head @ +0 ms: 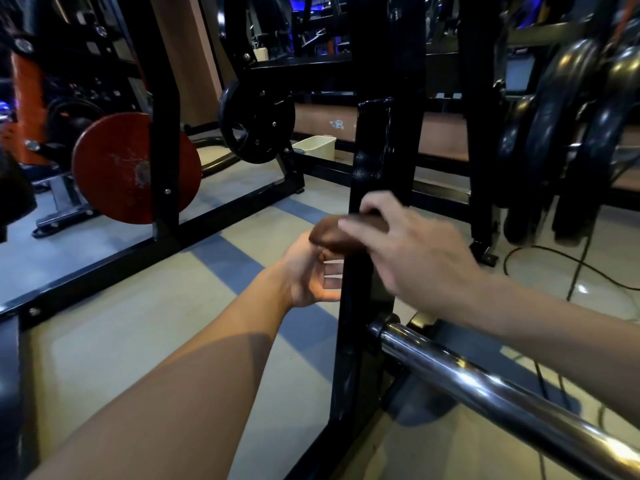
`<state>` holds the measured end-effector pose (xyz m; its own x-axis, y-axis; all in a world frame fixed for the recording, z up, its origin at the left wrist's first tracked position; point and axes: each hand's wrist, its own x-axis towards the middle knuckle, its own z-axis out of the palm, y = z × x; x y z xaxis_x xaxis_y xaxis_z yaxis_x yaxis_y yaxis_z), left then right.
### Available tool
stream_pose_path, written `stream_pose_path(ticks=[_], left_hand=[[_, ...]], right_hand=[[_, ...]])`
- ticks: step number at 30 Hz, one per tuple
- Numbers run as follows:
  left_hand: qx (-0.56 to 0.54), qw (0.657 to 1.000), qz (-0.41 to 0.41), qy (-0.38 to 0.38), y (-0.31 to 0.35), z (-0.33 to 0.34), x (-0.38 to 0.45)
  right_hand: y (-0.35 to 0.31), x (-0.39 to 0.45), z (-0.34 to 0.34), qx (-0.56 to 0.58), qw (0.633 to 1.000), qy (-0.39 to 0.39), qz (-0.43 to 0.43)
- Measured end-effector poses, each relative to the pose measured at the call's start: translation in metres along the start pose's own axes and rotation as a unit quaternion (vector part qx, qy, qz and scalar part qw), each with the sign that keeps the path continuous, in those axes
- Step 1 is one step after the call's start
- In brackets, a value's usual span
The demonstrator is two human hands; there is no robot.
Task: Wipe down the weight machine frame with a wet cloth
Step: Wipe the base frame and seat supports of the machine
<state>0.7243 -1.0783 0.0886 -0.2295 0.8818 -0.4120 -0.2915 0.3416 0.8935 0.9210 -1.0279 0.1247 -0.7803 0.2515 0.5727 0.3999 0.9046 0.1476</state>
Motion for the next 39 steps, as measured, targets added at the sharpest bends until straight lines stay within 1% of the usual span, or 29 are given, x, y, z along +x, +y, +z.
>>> stream_pose_path(ticks=[4,6,8,12,14,17,19,21,23,27,28,29,32,33,34,36,39], left_hand=[[-0.003,0.999,-0.042,0.022,-0.001,0.000,0.004],[0.001,0.999,-0.044,0.028,-0.002,0.001,0.003],[-0.009,0.998,-0.043,0.034,-0.004,0.003,0.000],[-0.007,0.998,-0.044,0.054,-0.009,0.007,-0.002],[0.037,0.997,-0.051,0.051,-0.013,0.006,-0.005],[0.118,0.992,-0.041,0.023,-0.028,0.001,-0.016],[0.118,0.992,-0.031,0.019,-0.041,-0.003,-0.023],[0.067,0.996,-0.037,0.044,-0.053,-0.006,-0.026],[0.024,0.997,-0.046,0.065,-0.062,-0.009,-0.025],[0.030,0.995,-0.077,0.057,-0.080,-0.010,-0.029],[0.029,0.995,-0.082,0.058,-0.084,-0.011,-0.029],[0.028,0.994,-0.084,0.060,-0.088,-0.011,-0.028],[0.035,0.994,-0.077,0.071,-0.091,-0.012,-0.027],[0.036,0.994,-0.075,0.074,-0.090,-0.012,-0.026],[0.039,0.994,-0.075,0.075,-0.089,-0.012,-0.025],[0.050,0.993,-0.073,0.076,-0.088,-0.011,-0.025],[0.061,0.993,-0.073,0.074,-0.090,-0.012,-0.027]], right_hand=[[0.027,0.051,-0.045,-0.005,0.987,0.120,0.109],[0.036,0.067,-0.058,-0.012,0.981,0.131,0.139],[0.034,0.068,-0.060,-0.011,0.985,0.119,0.128],[0.019,0.038,-0.046,-0.012,0.997,0.056,0.058],[0.009,0.015,-0.033,-0.031,0.999,-0.003,0.030],[-0.019,-0.022,-0.012,-0.048,0.994,-0.097,0.020],[-0.042,-0.042,0.004,-0.046,0.986,-0.161,0.024],[-0.058,-0.052,0.013,-0.040,0.979,-0.195,0.032],[-0.058,-0.052,0.009,-0.050,0.983,-0.172,0.039],[-0.040,-0.055,0.004,-0.049,0.991,-0.070,0.100],[-0.041,-0.059,0.006,-0.052,0.991,-0.067,0.103],[-0.046,-0.067,0.010,-0.056,0.990,-0.082,0.096],[-0.066,-0.096,0.031,-0.063,0.982,-0.175,0.041],[-0.070,-0.105,0.036,-0.062,0.979,-0.194,0.025],[-0.071,-0.110,0.039,-0.056,0.978,-0.200,0.014],[-0.067,-0.106,0.040,-0.040,0.981,-0.189,0.024],[-0.056,-0.086,0.032,-0.024,0.988,-0.138,0.067]])
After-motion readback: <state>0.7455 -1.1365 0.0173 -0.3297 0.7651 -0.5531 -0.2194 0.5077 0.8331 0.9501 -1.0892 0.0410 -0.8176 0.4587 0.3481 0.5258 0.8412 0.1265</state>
